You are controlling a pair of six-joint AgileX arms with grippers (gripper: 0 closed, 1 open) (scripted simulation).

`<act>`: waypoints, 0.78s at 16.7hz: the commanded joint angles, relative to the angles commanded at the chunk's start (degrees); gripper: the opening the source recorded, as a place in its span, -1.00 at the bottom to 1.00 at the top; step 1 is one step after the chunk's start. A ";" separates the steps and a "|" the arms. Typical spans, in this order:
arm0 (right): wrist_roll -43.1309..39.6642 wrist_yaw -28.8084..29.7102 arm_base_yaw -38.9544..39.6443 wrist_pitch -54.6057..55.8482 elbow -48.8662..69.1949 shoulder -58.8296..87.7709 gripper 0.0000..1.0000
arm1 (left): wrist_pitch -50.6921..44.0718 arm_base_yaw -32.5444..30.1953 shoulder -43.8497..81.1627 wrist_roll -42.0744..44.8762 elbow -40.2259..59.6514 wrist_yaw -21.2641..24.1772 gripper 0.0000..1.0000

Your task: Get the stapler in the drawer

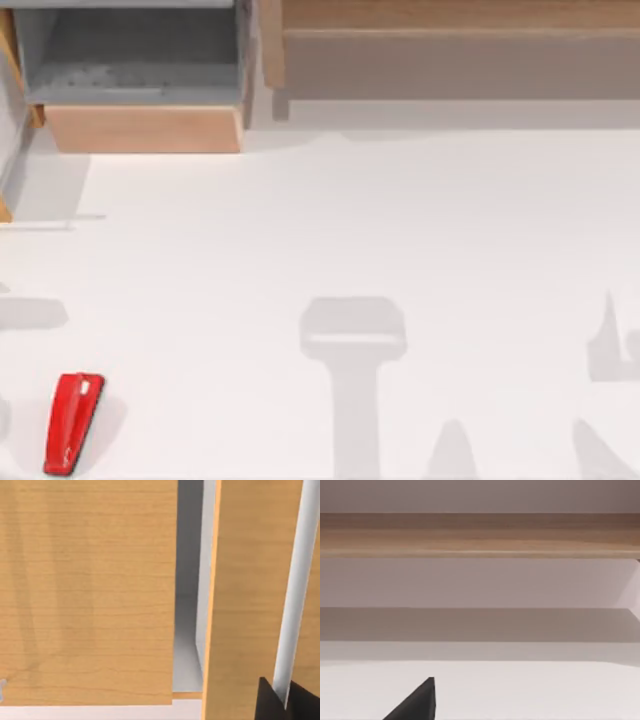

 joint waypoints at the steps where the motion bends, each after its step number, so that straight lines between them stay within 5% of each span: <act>1: 0.00 0.00 0.00 0.00 0.00 0.00 1.00 | 1.06 1.00 -0.73 0.12 -1.62 1.00 -1.00; 10: 0.00 0.00 0.00 0.00 0.00 0.00 1.00 | 4.85 5.39 -3.37 0.07 -9.17 5.04 -1.00; 13: 0.00 0.00 0.00 0.00 0.00 0.00 1.00 | 4.85 5.39 -3.37 0.07 -9.17 5.04 -0.55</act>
